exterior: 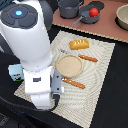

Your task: Interact with the objects in diverse but meaningful ways.

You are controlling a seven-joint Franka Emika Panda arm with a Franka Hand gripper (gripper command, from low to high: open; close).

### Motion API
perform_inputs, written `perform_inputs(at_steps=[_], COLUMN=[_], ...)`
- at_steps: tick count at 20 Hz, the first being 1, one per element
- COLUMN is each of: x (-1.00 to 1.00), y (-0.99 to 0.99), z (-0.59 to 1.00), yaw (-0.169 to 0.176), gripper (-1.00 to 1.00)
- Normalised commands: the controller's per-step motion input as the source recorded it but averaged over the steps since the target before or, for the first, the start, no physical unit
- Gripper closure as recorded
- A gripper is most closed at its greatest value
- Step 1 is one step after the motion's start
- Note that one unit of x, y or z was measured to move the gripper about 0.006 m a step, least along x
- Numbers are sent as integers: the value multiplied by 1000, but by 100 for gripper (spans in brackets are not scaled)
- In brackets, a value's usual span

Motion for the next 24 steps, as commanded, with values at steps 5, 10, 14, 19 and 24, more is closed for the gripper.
perform_inputs(at_steps=[5, 10, 14, 19, 24], x=[-285, -437, -554, -590, -745], y=[266, 369, 394, 329, 171], z=[838, 766, 614, 383, 30], yaw=[0, 0, 0, 0, 0], gripper=[-100, -100, -100, -100, -100])
